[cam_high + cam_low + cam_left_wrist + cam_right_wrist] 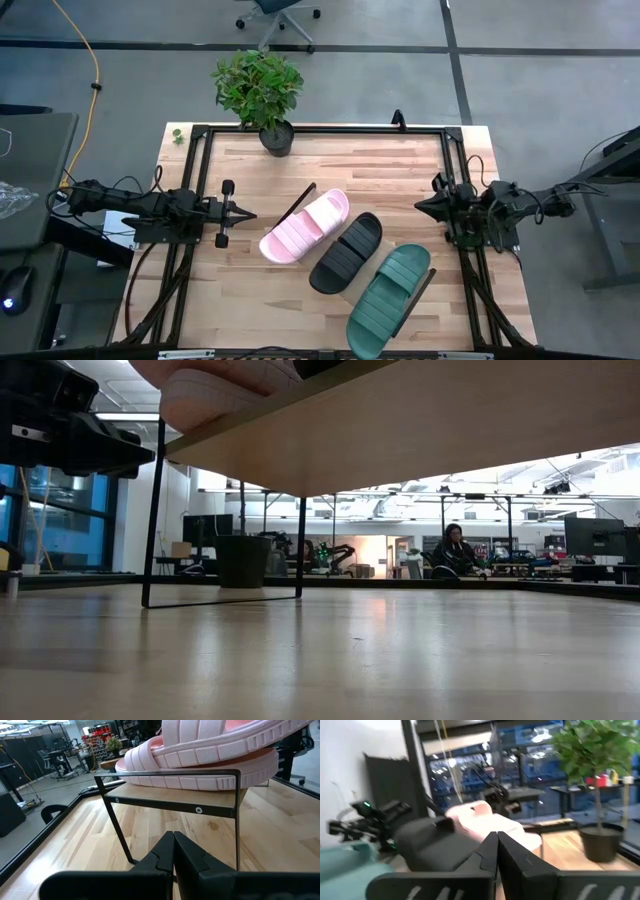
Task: Pick and place slides into the shelf
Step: Return to Home Position
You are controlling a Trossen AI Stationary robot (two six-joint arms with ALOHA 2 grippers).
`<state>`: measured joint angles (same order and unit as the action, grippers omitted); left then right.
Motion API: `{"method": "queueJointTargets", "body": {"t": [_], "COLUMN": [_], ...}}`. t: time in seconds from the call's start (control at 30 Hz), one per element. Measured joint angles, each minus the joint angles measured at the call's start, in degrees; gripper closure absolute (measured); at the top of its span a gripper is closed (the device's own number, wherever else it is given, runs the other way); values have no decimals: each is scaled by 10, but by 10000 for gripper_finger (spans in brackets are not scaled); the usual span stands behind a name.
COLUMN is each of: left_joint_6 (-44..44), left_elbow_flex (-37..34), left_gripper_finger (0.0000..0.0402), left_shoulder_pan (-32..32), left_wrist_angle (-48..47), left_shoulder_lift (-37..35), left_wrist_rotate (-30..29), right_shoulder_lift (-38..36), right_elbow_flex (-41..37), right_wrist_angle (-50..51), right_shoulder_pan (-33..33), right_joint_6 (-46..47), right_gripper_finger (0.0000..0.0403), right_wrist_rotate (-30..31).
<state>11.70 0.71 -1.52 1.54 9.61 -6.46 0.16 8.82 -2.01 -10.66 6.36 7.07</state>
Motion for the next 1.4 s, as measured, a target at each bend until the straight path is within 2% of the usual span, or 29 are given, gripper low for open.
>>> {"method": "queueJointTargets", "body": {"t": [0.2,0.37,0.5,0.63,0.87,1.4], "left_joint_6": [0,0,0,0,0,0], "left_elbow_flex": [0,0,0,0,0,0], "left_gripper_finger": [401,401,401,401,401,401], "left_shoulder_pan": [0,0,0,0,0,0], "left_wrist_angle": [0,0,0,0,0,0], "left_shoulder_lift": [0,0,0,0,0,0], "left_wrist_rotate": [0,0,0,0,0,0], "right_shoulder_lift": [0,0,0,0,0,0], "right_elbow_flex": [0,0,-18,-47,-50,-50], "right_wrist_angle": [69,96,82,22,-48,-56], "right_shoulder_pan": [0,0,1,1,1,1], "right_joint_6": [-4,-4,-11,-10,-49,-43], "right_gripper_finger": [403,403,403,403,403,403], "right_wrist_rotate": [19,-13,-11,-11,-31,-35]}}
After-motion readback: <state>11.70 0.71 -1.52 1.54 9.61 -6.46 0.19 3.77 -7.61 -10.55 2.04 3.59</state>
